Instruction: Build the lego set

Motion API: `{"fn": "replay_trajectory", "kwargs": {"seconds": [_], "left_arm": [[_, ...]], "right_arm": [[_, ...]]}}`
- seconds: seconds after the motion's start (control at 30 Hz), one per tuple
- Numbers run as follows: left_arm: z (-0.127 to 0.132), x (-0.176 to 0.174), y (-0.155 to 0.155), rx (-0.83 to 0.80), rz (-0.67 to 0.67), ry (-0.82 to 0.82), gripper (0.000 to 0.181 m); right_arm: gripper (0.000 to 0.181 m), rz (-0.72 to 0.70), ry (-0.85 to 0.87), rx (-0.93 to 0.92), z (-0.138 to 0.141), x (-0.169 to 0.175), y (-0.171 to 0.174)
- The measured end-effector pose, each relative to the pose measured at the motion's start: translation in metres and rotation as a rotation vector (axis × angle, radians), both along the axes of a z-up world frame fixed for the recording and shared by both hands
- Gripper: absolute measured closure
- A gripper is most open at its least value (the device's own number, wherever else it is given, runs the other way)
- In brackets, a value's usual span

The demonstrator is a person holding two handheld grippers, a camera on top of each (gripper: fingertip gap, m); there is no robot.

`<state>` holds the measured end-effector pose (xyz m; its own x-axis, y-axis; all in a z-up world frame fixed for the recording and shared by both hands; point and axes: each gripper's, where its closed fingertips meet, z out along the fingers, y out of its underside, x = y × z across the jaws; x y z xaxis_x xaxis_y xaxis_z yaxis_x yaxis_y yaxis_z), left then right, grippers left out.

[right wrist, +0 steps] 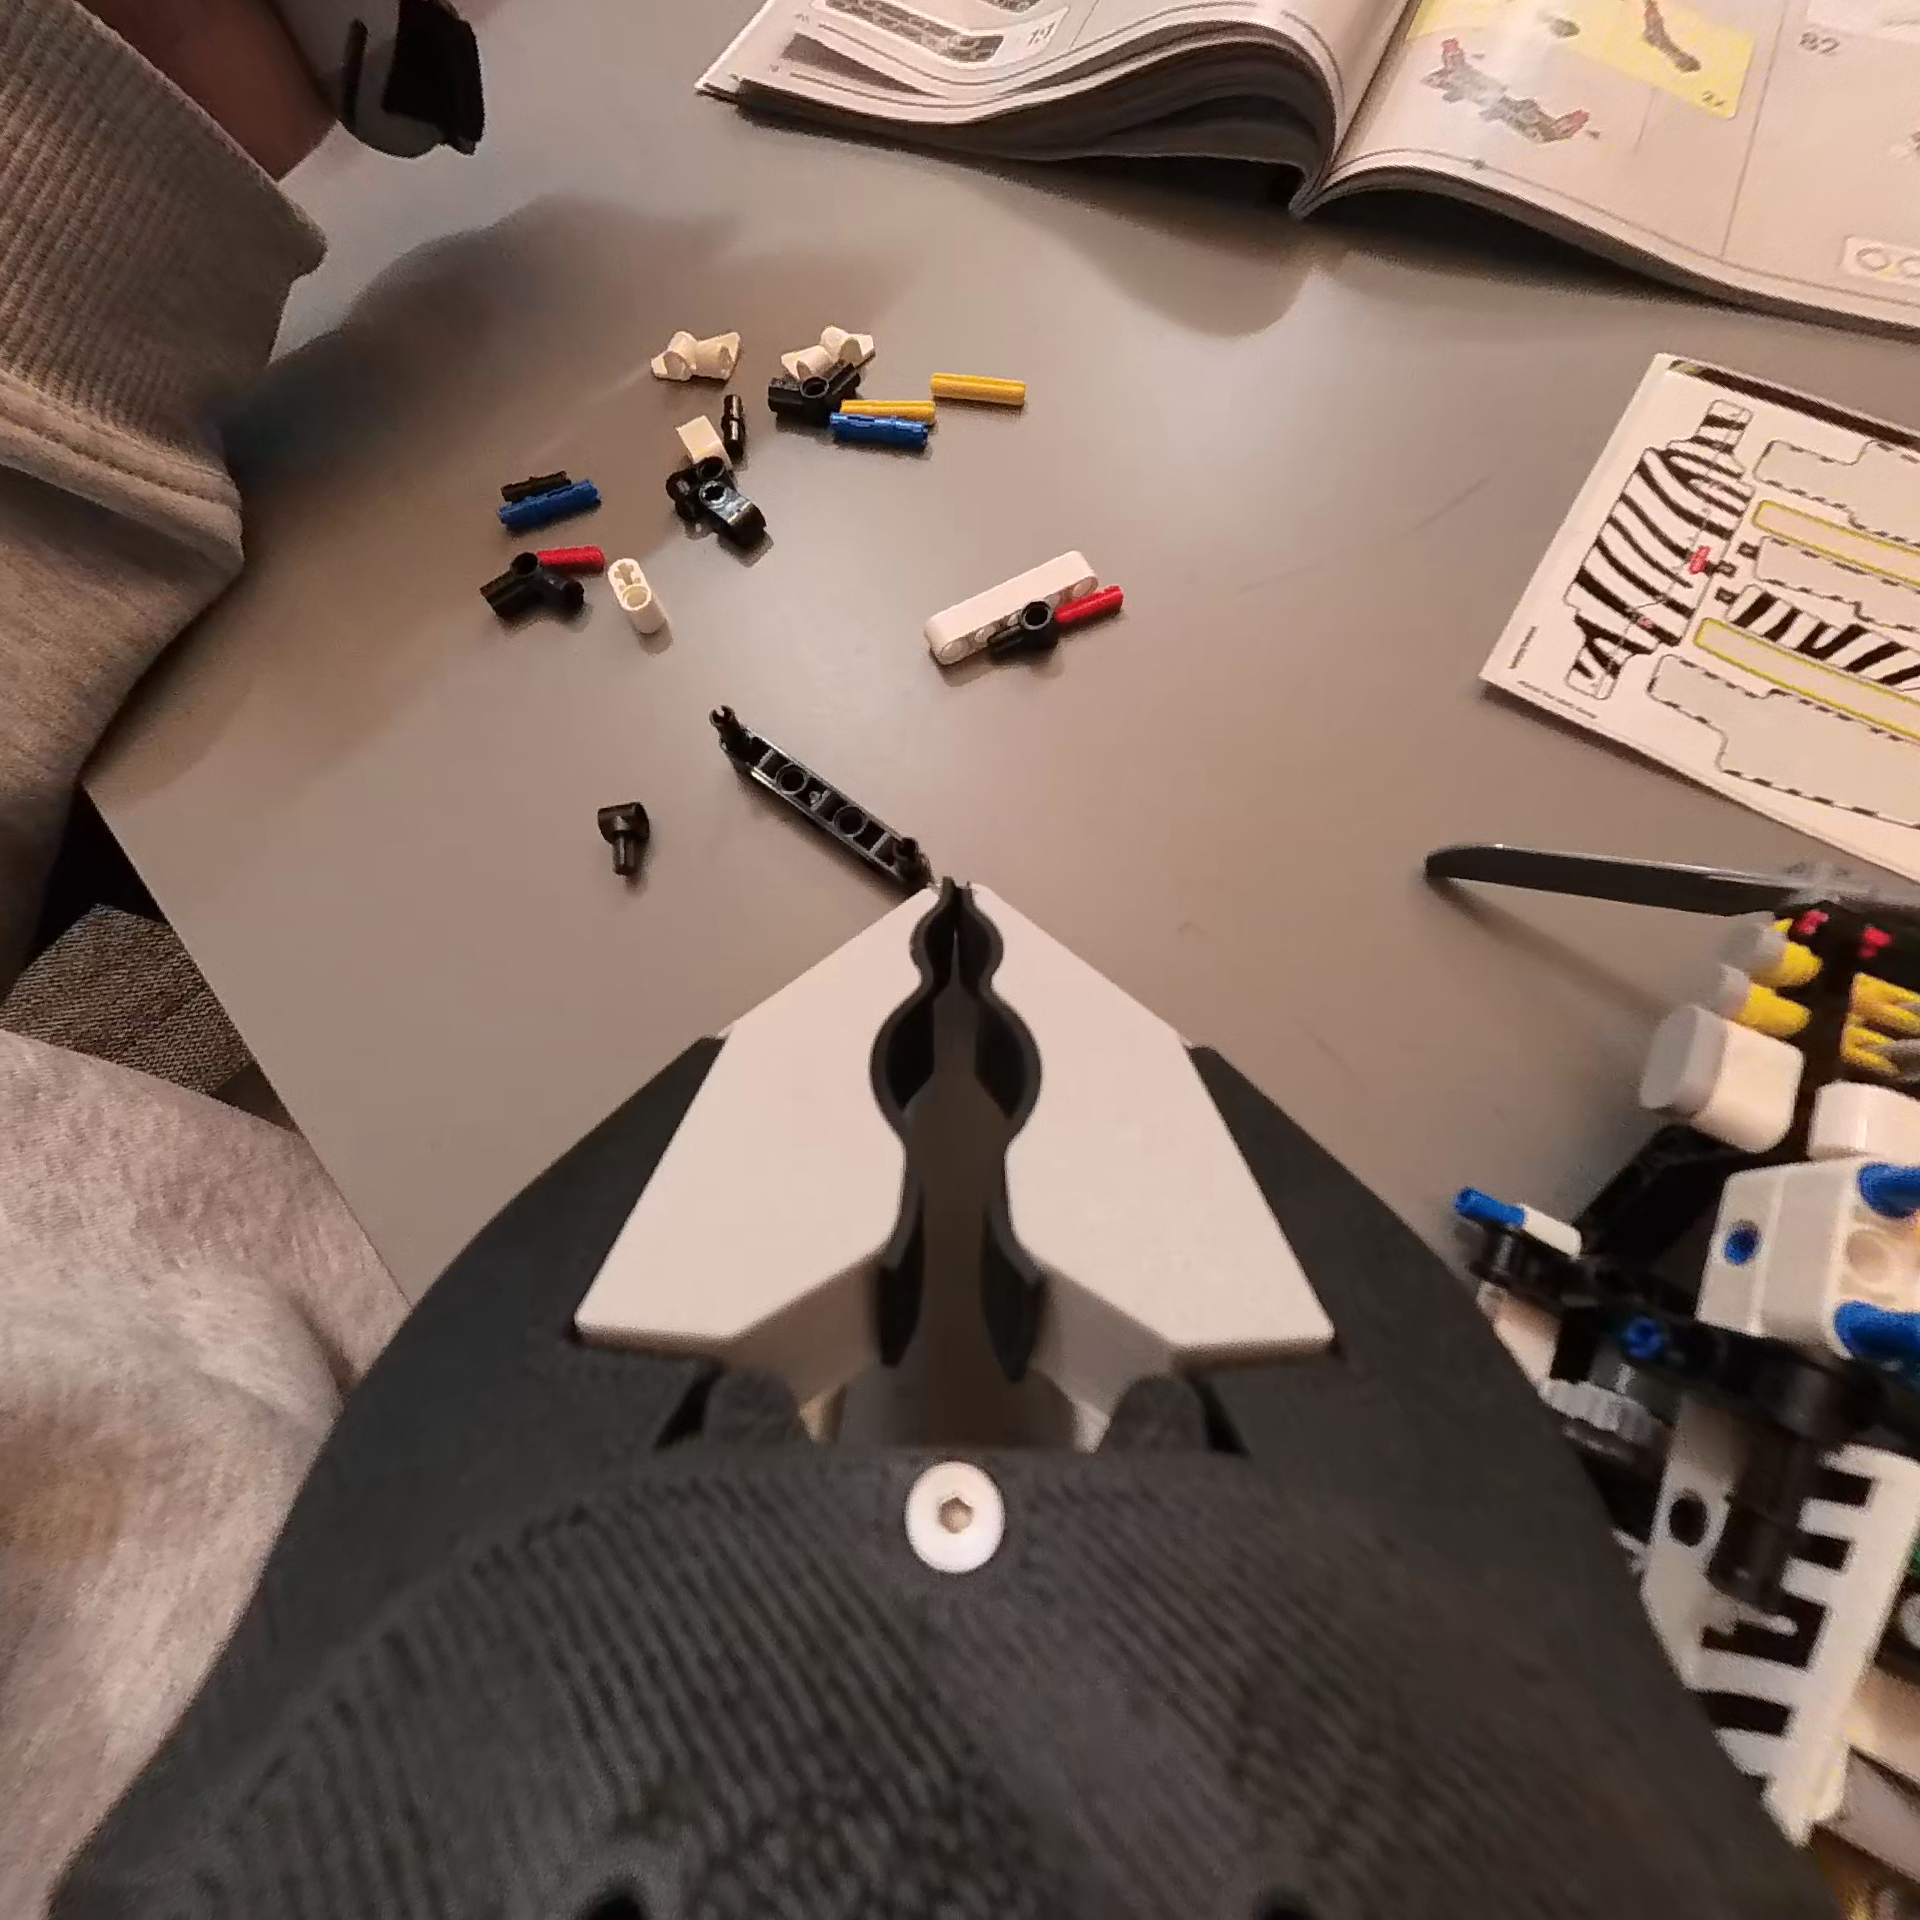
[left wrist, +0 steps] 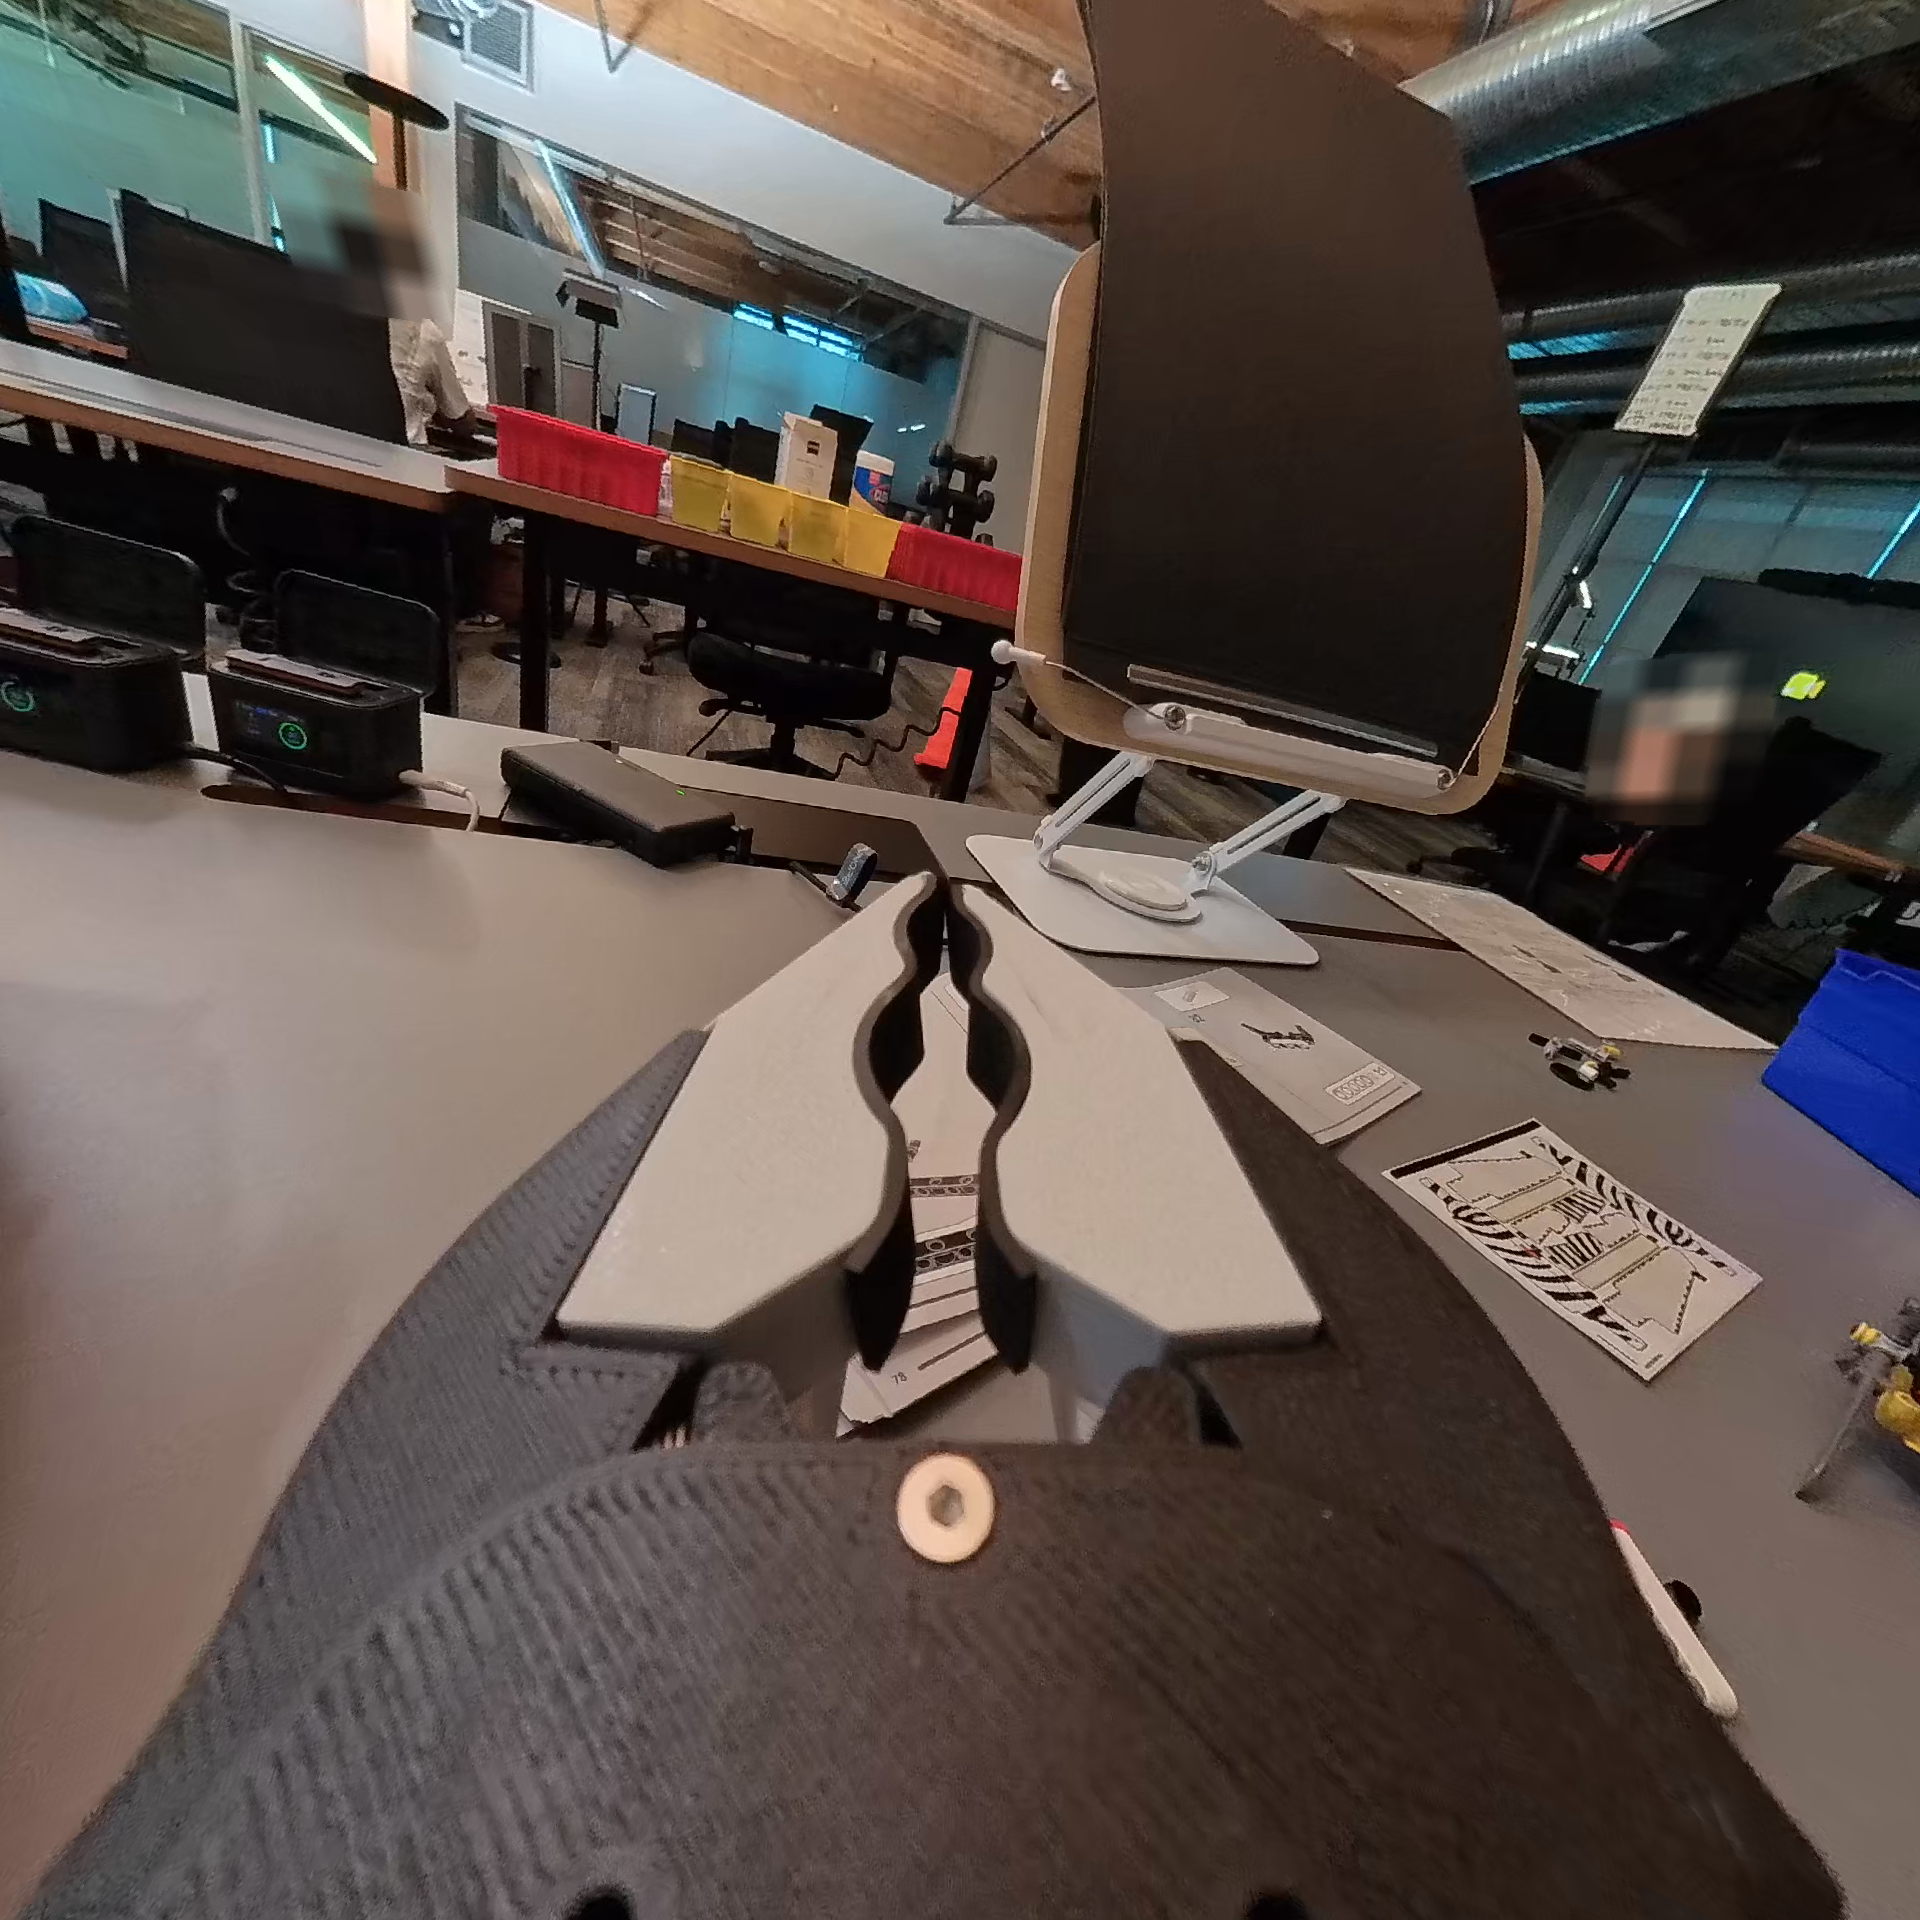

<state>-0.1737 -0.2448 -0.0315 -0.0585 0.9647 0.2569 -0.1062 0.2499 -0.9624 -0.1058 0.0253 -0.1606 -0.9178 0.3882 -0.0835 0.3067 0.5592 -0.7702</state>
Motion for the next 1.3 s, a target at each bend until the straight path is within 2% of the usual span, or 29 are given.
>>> {"fn": "replay_trajectory", "kwargs": {"seconds": [0.47,0.67,0.8,0.9,1.0,1.07,1.3], "left_arm": [[-0.002,-0.001,0.003,0.027,-0.036,-0.003,0.181],[-0.001,0.0,0.002,0.039,-0.038,0.005,0.181],[-0.001,-0.001,0.003,0.043,-0.047,0.005,0.181],[0.0,-0.001,0.003,0.05,-0.049,0.01,0.181],[0.001,0.0,0.002,0.064,-0.053,0.017,0.181],[0.001,0.001,0.001,0.074,-0.056,0.024,0.181],[0.004,0.002,-0.002,0.122,-0.074,0.047,0.181]], "right_arm": [[0.181,-0.007,0.009,-0.008,0.002,-0.001,0.001],[0.181,-0.049,0.087,-0.104,0.024,-0.014,0.003],[0.169,0.008,0.248,-0.127,0.048,-0.025,-0.014],[0.154,0.131,0.348,-0.128,0.059,-0.023,-0.045],[0.151,0.241,0.279,-0.064,0.049,-0.019,-0.077],[0.157,0.285,0.236,-0.005,0.036,-0.021,-0.092],[0.164,0.367,0.064,0.059,0.01,-0.029,-0.114]]}}
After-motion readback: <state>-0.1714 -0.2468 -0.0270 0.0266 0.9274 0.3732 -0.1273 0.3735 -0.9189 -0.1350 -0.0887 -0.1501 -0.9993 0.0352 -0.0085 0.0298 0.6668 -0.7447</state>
